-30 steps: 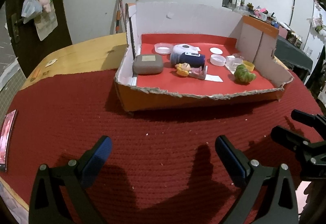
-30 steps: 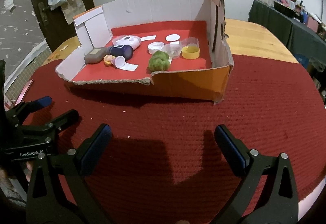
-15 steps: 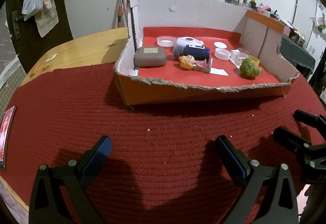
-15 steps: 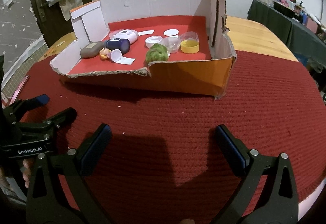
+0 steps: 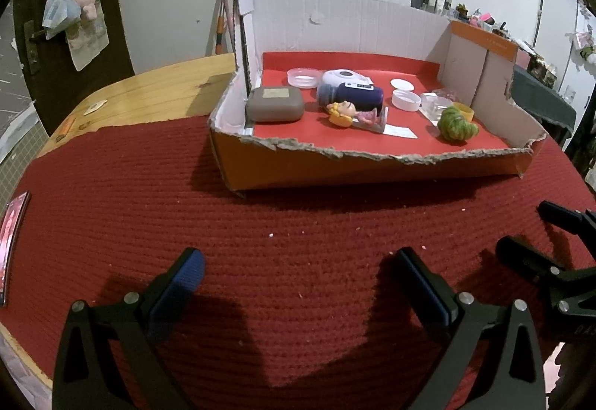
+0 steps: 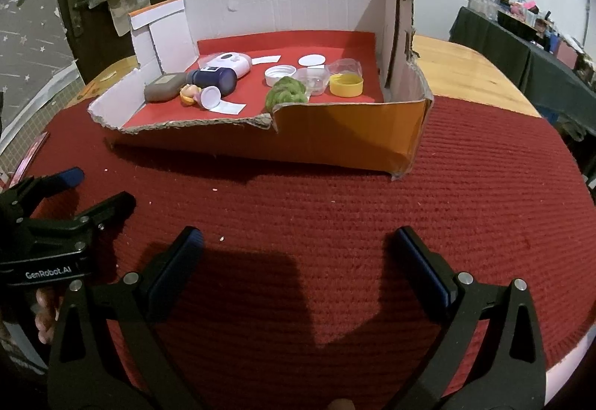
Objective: Organize objects
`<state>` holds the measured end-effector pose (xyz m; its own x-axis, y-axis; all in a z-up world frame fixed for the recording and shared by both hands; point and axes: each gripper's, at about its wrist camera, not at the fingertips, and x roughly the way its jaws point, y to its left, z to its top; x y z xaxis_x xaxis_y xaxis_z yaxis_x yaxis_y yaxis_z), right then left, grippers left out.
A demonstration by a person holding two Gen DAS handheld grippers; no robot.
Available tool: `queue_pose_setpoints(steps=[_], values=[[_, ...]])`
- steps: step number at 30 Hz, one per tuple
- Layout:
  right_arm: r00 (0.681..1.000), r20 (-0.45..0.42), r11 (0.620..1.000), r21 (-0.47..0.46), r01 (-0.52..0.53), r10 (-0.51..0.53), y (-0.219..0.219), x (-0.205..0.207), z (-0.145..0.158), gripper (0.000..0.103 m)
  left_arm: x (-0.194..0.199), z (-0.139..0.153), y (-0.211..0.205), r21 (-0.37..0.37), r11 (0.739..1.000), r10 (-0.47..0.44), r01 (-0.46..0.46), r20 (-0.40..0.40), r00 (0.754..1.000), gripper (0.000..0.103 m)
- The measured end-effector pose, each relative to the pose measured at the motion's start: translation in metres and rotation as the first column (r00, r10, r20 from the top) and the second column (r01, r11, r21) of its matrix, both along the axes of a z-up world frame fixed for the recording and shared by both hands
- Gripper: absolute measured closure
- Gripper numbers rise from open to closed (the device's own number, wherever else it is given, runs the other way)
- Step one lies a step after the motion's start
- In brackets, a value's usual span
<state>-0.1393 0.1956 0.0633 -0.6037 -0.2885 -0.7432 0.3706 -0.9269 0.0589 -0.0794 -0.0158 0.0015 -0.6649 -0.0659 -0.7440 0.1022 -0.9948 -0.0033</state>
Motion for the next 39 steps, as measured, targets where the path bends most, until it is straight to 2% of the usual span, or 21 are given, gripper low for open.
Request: queue_pose_setpoints(steps=[6, 30, 39], values=[[1.000, -0.017, 0.999, 0.035, 0.001, 0.000, -0.0042, 0.0023, -0.0014, 0.000, 0.0019, 0.0004, -0.0004, 0.004, 1.000, -0.006, 0.006, -0.007, 1.000, 0.000], [1.000, -0.016, 1.000, 0.022, 0.002, -0.002, -0.0023, 0.0018, -0.0009, 0.000, 0.0026, 0.0013, 0.0013, -0.011, 1.000, -0.010, 0.010, -0.014, 1.000, 0.000], [1.000, -0.016, 1.000, 0.023, 0.002, -0.002, -0.0021, 0.0020, -0.0008, 0.000, 0.0050, 0.0017, 0.0044, -0.042, 0.999, -0.009, 0.008, -0.023, 1.000, 0.000]])
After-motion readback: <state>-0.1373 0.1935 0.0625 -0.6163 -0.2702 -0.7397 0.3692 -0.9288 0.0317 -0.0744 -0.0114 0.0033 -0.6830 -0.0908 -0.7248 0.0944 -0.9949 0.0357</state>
